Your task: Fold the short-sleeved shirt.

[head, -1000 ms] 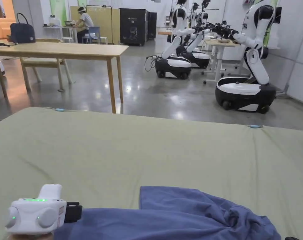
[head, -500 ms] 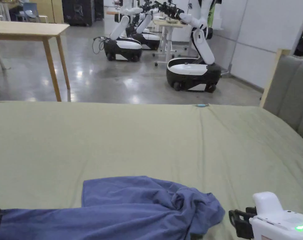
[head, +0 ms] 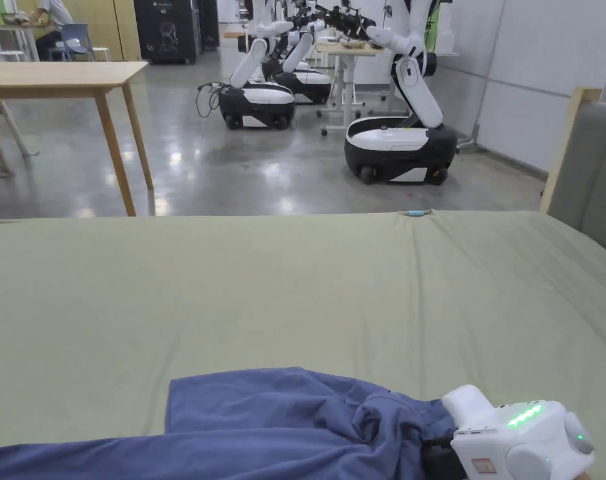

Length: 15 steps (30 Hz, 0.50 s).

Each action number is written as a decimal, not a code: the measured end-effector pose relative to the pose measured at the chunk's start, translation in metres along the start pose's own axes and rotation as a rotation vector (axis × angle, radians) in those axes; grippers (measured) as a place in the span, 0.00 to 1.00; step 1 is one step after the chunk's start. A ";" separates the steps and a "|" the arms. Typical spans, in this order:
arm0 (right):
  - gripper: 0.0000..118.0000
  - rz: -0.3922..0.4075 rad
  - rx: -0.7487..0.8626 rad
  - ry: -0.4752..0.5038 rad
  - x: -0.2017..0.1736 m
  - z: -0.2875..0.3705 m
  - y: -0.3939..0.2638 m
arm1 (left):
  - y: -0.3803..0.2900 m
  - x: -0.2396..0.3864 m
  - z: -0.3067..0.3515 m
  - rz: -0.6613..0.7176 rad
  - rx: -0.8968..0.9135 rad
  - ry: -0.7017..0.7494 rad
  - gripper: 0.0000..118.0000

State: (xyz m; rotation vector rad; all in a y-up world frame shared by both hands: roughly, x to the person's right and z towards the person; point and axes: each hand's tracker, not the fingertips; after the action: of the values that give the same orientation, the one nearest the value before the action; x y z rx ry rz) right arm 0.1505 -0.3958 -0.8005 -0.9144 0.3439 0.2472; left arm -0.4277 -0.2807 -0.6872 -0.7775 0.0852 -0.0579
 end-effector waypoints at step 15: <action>0.07 -0.166 0.309 -0.040 -0.014 0.153 0.032 | 0.033 -0.002 0.058 -0.059 0.141 0.076 0.00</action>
State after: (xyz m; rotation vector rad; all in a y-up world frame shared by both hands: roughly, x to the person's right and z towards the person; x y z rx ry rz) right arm 0.1552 -0.2544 -0.7323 -0.6276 0.2585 0.0563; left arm -0.4234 -0.2171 -0.6691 -0.6371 0.1284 -0.1480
